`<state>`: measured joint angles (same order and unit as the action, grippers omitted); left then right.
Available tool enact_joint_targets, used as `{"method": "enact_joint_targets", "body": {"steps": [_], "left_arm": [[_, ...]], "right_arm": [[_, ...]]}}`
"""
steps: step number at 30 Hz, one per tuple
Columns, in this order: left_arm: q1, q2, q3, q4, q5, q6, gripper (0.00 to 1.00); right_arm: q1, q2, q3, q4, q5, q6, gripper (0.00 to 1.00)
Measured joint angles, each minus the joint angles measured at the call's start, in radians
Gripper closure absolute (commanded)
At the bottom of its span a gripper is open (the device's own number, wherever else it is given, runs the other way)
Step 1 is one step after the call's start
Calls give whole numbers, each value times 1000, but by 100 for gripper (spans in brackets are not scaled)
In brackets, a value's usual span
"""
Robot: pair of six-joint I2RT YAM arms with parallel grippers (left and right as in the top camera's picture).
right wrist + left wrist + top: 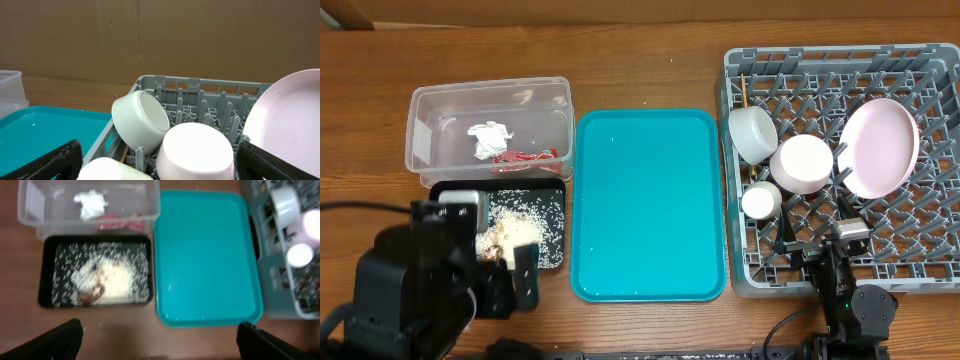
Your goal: Sort waste into correct bins and load items into the dishwasher
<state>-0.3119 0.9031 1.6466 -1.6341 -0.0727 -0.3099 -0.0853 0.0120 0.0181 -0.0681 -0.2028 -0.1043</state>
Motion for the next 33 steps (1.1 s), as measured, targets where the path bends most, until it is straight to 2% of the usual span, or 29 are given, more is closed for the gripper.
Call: {"method": "enact_joint_targets", "body": {"steps": [5, 9, 11, 15, 26, 29, 33], "left_arm": [[0, -13, -4, 11, -10, 55, 0], [0, -27, -41, 121, -16, 91, 0], [0, -51, -101, 227, -21, 108, 0], [11, -147, -323, 502, -23, 148, 0], [143, -539, -986, 1091, -3, 172, 0], [175, -678, -1143, 1210, 1, 175, 0], [219, -824, -1302, 1290, 6, 176, 0]], "right_arm": [[0, 0, 0, 0, 0, 0, 0], [0, 0, 0, -1, 0, 0, 0], [0, 0, 0, 0, 0, 0, 0], [0, 0, 0, 0, 0, 0, 0], [0, 0, 0, 0, 0, 0, 0], [0, 0, 0, 0, 0, 0, 0], [0, 0, 0, 0, 0, 0, 0]]}}
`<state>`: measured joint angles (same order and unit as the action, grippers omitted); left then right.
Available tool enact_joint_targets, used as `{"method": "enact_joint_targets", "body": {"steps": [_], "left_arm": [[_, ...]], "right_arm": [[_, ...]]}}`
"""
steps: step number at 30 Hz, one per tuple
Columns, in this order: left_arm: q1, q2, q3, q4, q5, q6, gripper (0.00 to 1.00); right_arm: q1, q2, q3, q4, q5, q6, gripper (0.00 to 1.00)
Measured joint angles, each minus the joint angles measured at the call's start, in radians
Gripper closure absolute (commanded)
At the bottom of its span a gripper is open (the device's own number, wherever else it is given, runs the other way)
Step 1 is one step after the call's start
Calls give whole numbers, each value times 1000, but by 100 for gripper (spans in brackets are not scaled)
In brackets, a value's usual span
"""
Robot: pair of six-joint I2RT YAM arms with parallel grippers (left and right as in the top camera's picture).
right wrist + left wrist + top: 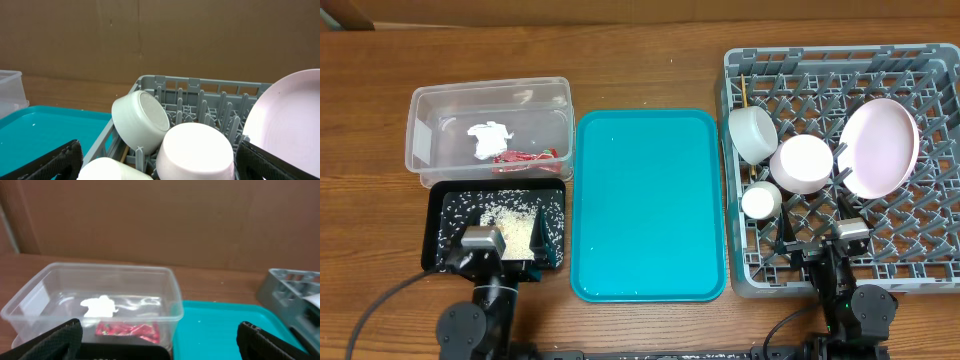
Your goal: Sort waste into correct bins and load items into the dishwasher
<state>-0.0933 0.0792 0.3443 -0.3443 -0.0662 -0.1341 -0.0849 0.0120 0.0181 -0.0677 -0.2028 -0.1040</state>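
The clear bin (488,130) holds a crumpled white paper (487,131) and a red wrapper (525,156). In front of it, the black tray (442,205) carries scattered rice (510,225). The teal tray (650,205) has nothing on it. The grey dish rack (910,240) holds a white bowl (752,133), a pink bowl (801,163), a white cup (760,201) and a pink plate (877,148). My left gripper (159,330) sits low at the black tray's near edge, open and holding nothing. My right gripper (157,147) rests at the rack's near edge, open, holding nothing.
A thin wooden stick (743,90) stands in the rack's far left corner. The wooden table (640,70) runs behind the bins, with a brown cardboard wall (150,220) beyond it. Cables trail at the front edge by both arm bases.
My left arm was raised, looking down on the black tray; now it sits low at the table's front, looking level at the clear bin. The right arm has not moved.
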Motion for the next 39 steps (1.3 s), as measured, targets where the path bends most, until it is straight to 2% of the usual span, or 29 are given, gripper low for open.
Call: {"method": "enact_joint_targets", "body": {"steps": [4, 11, 18, 39], "left_arm": [[41, -60, -119, 64, 2, -2, 0], [48, -63, -294, 281, 3, -29, 0], [48, -64, -335, 270, 6, -73, 0], [48, -64, -335, 270, 6, -76, 0]], "right_arm": [[0, 0, 0, -1, 0, 0, 0], [0, 0, 0, 0, 0, 0, 0], [0, 0, 0, 0, 0, 0, 0], [0, 0, 0, 0, 0, 0, 0]]}}
